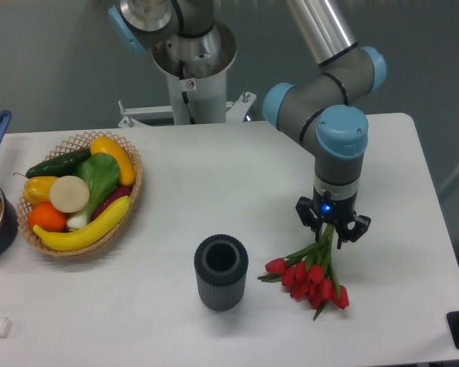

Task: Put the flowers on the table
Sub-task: 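Lower the held red tulips down onto the table surface, then raise the open gripper up away from the tulips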

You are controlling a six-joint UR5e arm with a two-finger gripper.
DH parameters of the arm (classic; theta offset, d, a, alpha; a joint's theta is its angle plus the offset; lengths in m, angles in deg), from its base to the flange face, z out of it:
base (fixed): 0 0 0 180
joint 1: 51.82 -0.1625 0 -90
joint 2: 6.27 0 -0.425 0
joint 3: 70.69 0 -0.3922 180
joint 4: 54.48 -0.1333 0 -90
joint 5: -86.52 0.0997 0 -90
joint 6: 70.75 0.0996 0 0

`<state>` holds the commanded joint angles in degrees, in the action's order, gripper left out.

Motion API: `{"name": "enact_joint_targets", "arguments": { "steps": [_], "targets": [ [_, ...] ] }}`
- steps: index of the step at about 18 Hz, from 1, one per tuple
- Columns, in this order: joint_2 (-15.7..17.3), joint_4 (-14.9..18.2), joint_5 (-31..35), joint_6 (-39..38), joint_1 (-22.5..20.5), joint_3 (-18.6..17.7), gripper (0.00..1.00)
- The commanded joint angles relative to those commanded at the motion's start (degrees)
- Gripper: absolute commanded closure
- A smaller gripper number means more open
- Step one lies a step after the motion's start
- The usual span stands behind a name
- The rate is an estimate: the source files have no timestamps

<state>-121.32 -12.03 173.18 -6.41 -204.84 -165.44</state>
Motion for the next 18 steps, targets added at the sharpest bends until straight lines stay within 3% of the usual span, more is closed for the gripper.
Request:
{"name": "enact_joint_targets", "arguments": {
  "steps": [6,14,18],
  "targets": [
    [2.72,0.43,-0.26,1.57,-5.27,0.54,0.0],
    [9.48,1.75,-2.11,21.42,-10.89,-6.75,0.0],
    [11.95,3.51,-2.11,24.78,-13.18,-8.25,0.0]
  ]
}}
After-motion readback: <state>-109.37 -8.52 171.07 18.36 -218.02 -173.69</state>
